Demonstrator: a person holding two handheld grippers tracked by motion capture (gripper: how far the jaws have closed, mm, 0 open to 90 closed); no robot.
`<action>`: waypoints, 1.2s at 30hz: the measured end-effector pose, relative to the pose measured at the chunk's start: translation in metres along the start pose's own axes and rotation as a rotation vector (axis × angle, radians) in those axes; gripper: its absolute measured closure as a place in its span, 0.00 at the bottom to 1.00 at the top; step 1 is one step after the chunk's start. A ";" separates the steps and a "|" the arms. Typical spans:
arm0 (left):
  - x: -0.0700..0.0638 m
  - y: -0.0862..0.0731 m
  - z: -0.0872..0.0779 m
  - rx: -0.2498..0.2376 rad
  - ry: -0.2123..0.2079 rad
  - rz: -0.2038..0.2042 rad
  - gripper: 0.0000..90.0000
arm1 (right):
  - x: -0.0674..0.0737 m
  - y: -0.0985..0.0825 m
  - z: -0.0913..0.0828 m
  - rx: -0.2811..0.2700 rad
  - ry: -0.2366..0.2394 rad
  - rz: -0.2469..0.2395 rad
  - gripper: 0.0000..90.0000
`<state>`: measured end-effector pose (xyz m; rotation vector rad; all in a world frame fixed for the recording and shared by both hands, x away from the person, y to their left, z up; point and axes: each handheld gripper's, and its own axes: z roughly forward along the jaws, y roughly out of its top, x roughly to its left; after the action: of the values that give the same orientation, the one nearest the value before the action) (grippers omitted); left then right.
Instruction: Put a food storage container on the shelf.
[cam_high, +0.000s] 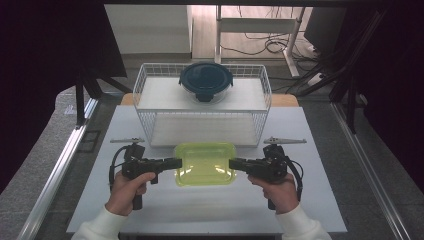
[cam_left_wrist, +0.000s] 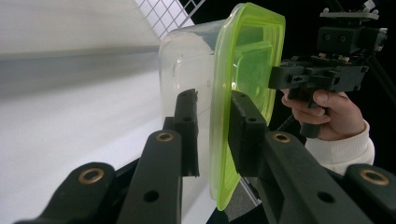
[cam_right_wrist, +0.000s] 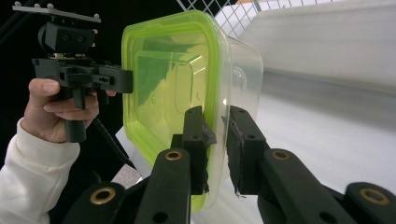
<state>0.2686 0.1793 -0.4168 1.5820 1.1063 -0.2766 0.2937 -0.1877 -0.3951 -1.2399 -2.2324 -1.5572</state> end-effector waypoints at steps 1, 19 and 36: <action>-0.001 0.001 -0.001 -0.002 0.000 0.004 0.84 | 0.001 0.002 0.000 0.000 0.002 -0.001 0.86; -0.008 0.024 -0.017 -0.045 -0.006 0.019 0.83 | 0.011 0.032 0.002 -0.012 0.025 -0.036 0.86; -0.011 0.044 -0.020 -0.056 0.005 0.029 0.83 | 0.013 0.052 0.001 -0.027 0.026 -0.050 0.86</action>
<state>0.2891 0.1937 -0.3737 1.5492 1.0851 -0.2201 0.3223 -0.1735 -0.3518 -1.1727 -2.2496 -1.6172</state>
